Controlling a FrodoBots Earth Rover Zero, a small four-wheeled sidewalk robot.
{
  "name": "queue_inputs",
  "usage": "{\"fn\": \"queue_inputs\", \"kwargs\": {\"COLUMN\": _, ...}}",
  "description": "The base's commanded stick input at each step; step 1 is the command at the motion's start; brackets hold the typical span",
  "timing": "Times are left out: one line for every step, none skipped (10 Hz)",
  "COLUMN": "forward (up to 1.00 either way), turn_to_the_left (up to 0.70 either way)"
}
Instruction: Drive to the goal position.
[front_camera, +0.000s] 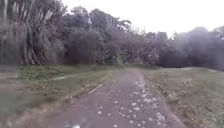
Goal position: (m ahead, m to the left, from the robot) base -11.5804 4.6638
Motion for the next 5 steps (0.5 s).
{"fn": "queue_inputs", "kwargs": {"forward": 0.00, "turn_to_the_left": 0.60}}
{"fn": "queue_inputs", "kwargs": {"forward": 0.00, "turn_to_the_left": 0.60}}
{"fn": "queue_inputs", "kwargs": {"forward": 0.00, "turn_to_the_left": 0.60}}
{"fn": "queue_inputs", "kwargs": {"forward": 0.00, "turn_to_the_left": 0.60}}
{"fn": "queue_inputs", "kwargs": {"forward": 0.00, "turn_to_the_left": 0.60}}
